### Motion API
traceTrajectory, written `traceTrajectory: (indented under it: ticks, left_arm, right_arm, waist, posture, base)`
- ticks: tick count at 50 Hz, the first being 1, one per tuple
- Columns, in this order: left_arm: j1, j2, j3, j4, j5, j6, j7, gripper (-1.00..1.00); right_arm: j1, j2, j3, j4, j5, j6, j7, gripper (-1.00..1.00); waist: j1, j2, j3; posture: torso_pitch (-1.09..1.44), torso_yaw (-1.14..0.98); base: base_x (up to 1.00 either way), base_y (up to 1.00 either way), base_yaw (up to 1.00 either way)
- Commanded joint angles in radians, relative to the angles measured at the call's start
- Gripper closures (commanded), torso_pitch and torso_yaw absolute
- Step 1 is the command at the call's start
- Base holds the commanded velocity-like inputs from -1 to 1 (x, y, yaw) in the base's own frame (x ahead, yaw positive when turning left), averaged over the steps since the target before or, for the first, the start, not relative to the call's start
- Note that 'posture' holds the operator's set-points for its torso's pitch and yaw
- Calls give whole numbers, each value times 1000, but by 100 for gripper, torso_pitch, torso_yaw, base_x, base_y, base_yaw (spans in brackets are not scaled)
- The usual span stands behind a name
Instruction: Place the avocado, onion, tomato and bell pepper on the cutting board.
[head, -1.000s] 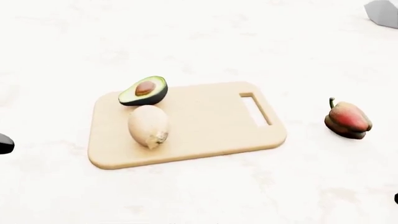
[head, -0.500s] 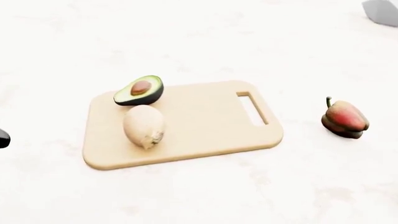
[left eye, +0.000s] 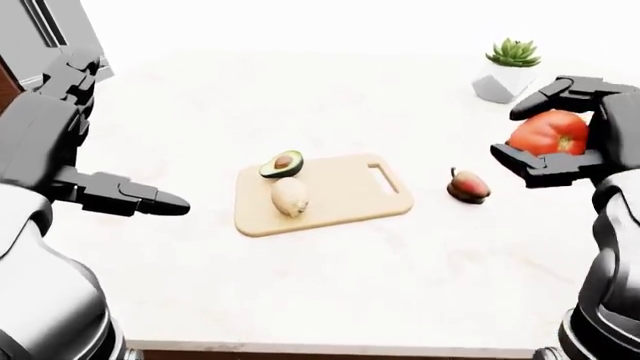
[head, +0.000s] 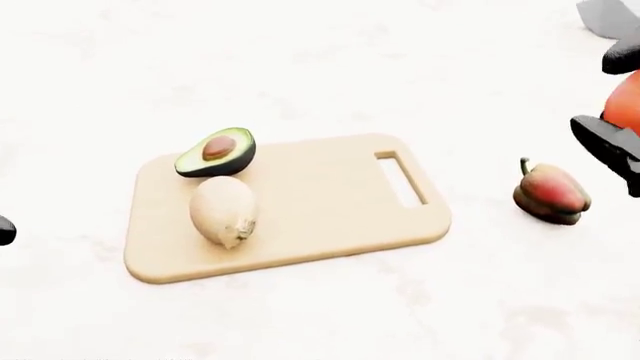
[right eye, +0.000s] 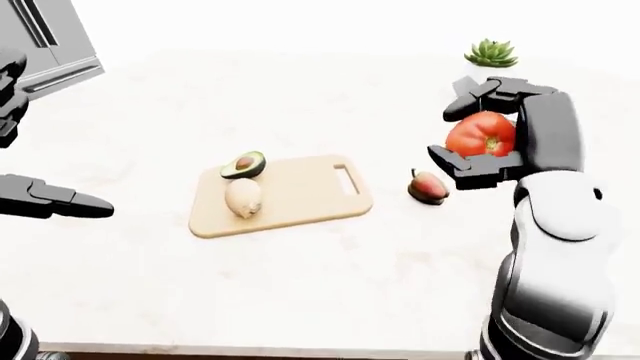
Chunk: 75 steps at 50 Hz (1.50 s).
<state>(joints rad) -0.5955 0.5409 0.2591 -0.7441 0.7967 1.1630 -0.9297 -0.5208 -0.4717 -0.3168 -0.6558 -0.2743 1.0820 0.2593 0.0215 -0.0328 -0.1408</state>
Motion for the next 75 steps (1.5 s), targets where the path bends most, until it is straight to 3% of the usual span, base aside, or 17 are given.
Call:
traceTrajectory:
  ticks: [1, 4, 10, 17, 25, 36, 52, 57, 75]
  left_arm:
    - [-27, 11, 3, -14, 5, -21, 13, -100]
    - [-31, 11, -3, -12, 10, -19, 11, -100]
    - [-36, 9, -6, -8, 18, -21, 6, -100]
    - [-35, 9, -4, -14, 25, -17, -2, -100]
    - [-16, 6, 8, -22, 26, -25, -3, -100]
    - [0, 16, 21, -41, 24, -14, -12, -100]
    - [-6, 33, 23, -45, 27, 0, -26, -100]
    - [-12, 39, 21, -44, 32, 4, -33, -100]
    - [-10, 25, 19, -37, 36, -12, -28, -100]
  right_arm:
    - [-50, 16, 44, -10, -19, -28, -29, 100]
    - [-104, 82, 138, 32, -42, -56, -42, 100]
    - [-171, 216, 277, 115, -115, -123, -28, 100]
    - [-232, 365, 369, 213, -194, -187, 3, 100]
    - [-213, 502, 429, 337, -237, -315, -12, 100]
    - [-261, 565, 426, 554, -237, -456, -63, 100]
    - [-141, 593, 452, 618, -245, -546, -92, 100]
    - [-163, 577, 427, 653, -235, -551, -104, 100]
    - [-133, 564, 420, 721, -207, -593, -158, 90]
  waist:
    - [0, 5, -11]
    - [-1, 12, -7]
    - [-6, 27, -1]
    - [-11, 43, 4]
    - [-12, 54, -1]
    - [-13, 61, -7]
    - [-9, 53, -28]
    - [-6, 48, -37]
    - [4, 42, -45]
  posture:
    - [-21, 0]
    - [-21, 0]
    - [-21, 0]
    - [-21, 0]
    - [-21, 0]
    - [-21, 0]
    - [-21, 0]
    - [-21, 0]
    - [-21, 0]
  base:
    - [0, 0, 0]
    - [0, 0, 0]
    - [0, 0, 0]
    - [0, 0, 0]
    - [0, 0, 0]
    - [0, 0, 0]
    - [0, 0, 0]
    - [0, 0, 0]
    - [0, 0, 0]
